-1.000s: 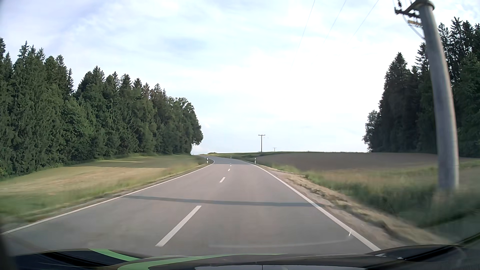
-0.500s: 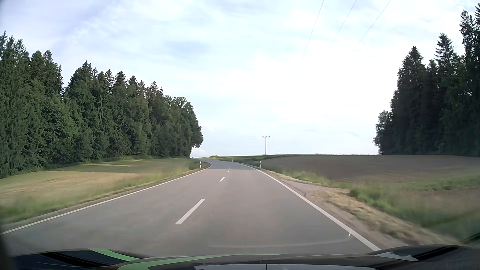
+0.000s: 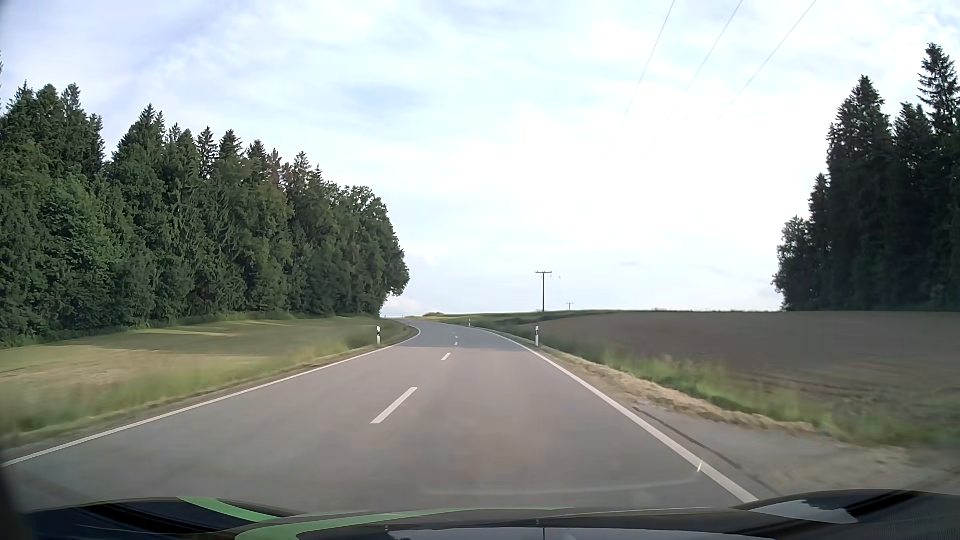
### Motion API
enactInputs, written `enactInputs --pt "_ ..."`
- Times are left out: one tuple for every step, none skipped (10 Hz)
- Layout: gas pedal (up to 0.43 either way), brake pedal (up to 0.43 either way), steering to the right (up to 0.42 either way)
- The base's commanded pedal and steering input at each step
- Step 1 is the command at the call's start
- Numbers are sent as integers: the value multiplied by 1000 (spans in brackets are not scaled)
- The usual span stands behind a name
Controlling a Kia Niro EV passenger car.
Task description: Follow the waypoints while adhering to traffic rules and regulations
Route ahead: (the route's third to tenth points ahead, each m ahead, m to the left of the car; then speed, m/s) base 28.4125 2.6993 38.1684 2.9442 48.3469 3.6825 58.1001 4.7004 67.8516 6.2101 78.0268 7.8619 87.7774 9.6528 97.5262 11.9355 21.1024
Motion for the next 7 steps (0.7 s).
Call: enactInputs --pt "350 0 -10" --pt "350 0 -10" --pt "319 0 -10" --pt "311 0 -10" --pt "311 0 -10" --pt "311 0 -11" --pt "311 0 -11"
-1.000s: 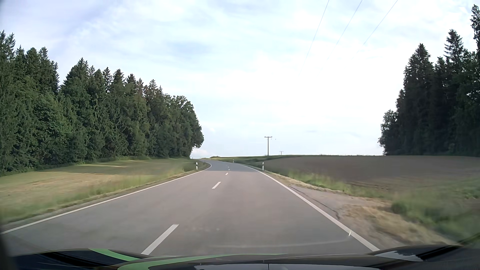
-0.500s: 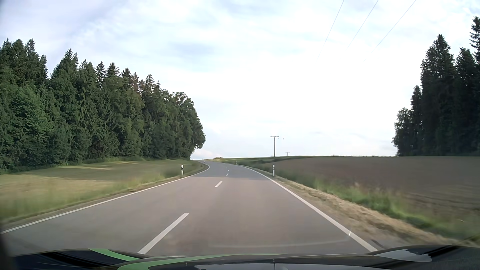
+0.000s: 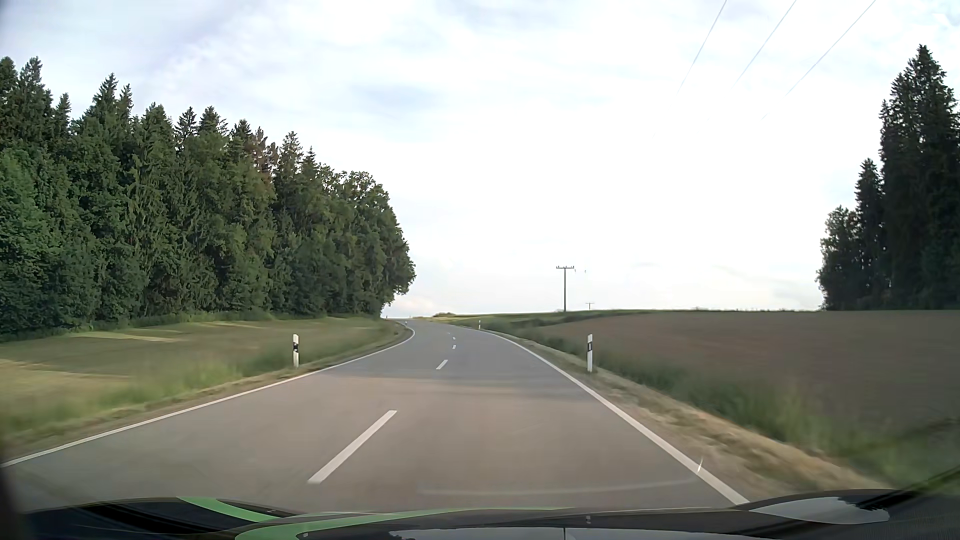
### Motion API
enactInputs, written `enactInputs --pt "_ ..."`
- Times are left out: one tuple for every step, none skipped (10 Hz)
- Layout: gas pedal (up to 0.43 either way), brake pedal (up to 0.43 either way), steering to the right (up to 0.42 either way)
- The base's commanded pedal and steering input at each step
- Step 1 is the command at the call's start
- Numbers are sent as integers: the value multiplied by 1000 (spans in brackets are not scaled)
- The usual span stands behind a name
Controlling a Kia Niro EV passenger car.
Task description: Follow the waypoints while adhering to traffic rules and regulations
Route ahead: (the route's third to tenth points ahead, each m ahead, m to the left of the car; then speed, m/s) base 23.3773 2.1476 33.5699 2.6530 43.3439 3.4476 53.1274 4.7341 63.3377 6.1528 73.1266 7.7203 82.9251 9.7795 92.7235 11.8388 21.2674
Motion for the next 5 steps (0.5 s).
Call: enactInputs --pt "311 0 -11" --pt "311 0 -12" --pt "311 0 -12" --pt "311 0 -12" --pt "287 0 -12"
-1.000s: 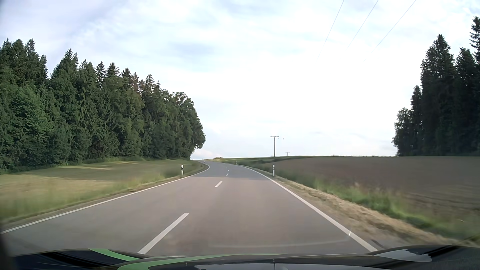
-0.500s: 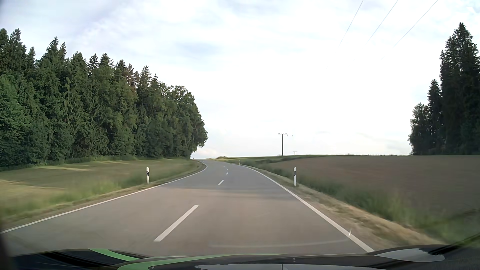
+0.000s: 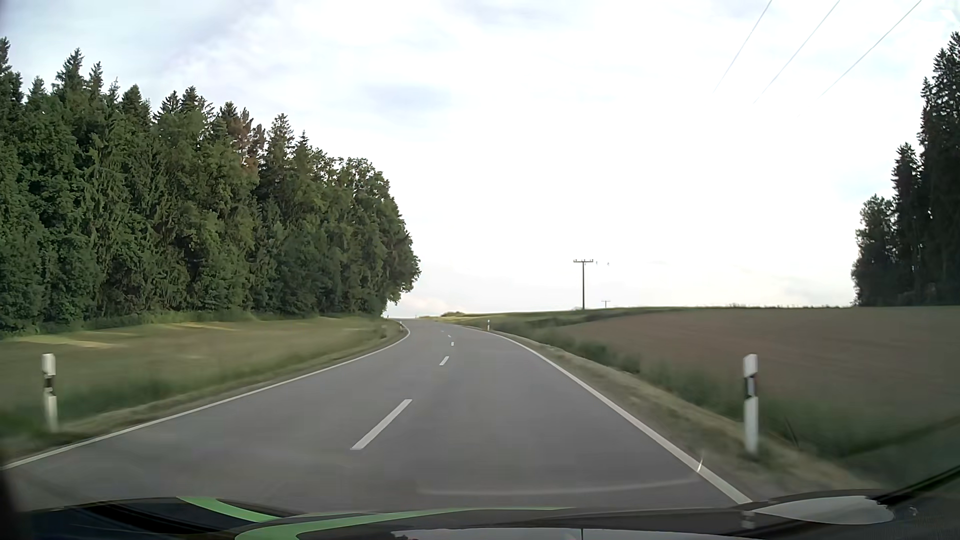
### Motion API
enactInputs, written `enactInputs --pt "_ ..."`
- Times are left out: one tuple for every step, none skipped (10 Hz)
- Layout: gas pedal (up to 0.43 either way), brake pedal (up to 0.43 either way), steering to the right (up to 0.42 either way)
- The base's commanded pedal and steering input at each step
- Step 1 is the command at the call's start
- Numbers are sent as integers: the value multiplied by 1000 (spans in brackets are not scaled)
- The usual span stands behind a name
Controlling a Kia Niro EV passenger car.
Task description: Follow the waypoints while adhering to traffic rules and regulations
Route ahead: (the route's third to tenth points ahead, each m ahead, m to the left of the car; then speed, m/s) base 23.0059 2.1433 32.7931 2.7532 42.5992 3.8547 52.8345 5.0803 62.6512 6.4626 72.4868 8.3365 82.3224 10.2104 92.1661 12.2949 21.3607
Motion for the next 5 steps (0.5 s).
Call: enactInputs --pt "260 0 -13" --pt "260 0 -14" --pt "260 0 -15" --pt "260 0 -15" --pt "260 0 -16"
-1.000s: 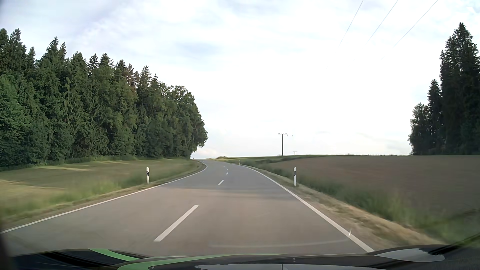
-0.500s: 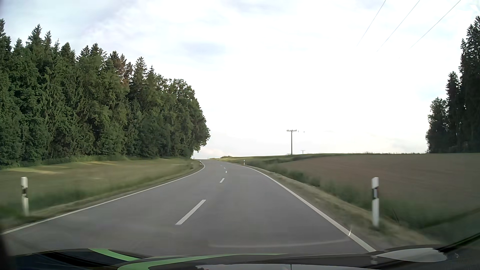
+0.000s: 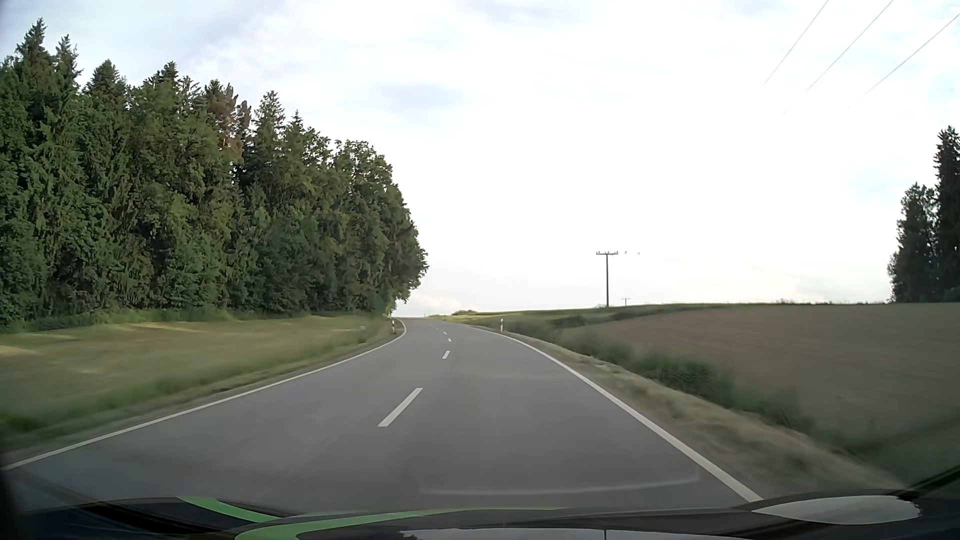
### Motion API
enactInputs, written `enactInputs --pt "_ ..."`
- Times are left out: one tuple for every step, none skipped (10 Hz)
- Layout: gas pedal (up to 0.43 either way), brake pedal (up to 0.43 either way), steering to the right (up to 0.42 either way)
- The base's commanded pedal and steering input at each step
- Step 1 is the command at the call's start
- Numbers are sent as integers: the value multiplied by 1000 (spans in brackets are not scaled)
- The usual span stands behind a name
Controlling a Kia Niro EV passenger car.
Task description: Follow the waypoints while adhering to traffic rules and regulations
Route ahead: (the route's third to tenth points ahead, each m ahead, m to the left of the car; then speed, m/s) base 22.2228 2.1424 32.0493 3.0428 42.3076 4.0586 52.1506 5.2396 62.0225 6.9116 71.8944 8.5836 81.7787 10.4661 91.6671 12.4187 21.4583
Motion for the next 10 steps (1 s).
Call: enactInputs --pt "260 0 -16" --pt "260 0 -17" --pt "260 0 -17" --pt "260 0 -19" --pt "268 0 -20" --pt "268 0 -20" --pt "268 0 -20" --pt "268 0 -18" --pt "268 0 -16" --pt "268 0 -16"
